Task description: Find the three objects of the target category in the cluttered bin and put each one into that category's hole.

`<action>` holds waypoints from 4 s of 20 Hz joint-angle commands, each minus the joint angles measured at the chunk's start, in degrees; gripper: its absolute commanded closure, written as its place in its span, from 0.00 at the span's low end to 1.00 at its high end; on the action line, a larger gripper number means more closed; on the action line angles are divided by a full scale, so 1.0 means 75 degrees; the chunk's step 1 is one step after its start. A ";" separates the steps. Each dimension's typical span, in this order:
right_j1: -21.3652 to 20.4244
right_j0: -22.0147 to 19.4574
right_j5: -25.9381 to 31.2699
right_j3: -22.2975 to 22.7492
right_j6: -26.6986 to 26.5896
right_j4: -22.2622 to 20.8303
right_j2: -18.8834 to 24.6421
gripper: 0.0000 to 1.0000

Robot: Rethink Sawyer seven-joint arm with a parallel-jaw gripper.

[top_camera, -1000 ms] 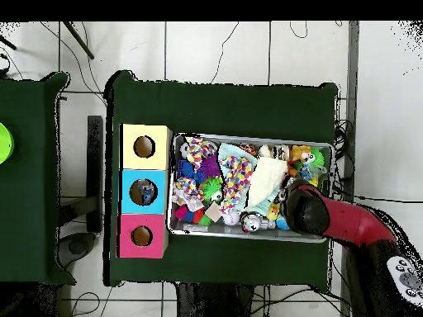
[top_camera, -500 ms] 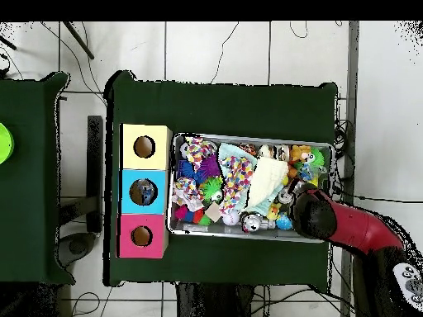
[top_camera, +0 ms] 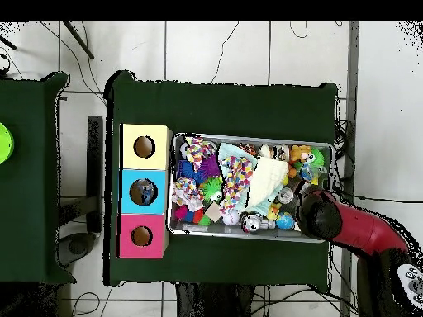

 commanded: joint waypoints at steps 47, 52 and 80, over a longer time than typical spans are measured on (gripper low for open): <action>0.0936 -0.0231 0.0227 -0.1225 0.0096 0.0120 0.1371 0.00; 0.0933 -0.0253 0.0179 -0.1135 0.0103 0.0089 0.1430 0.00; -0.0623 0.0008 0.0358 0.0955 0.0781 0.0278 0.0804 0.00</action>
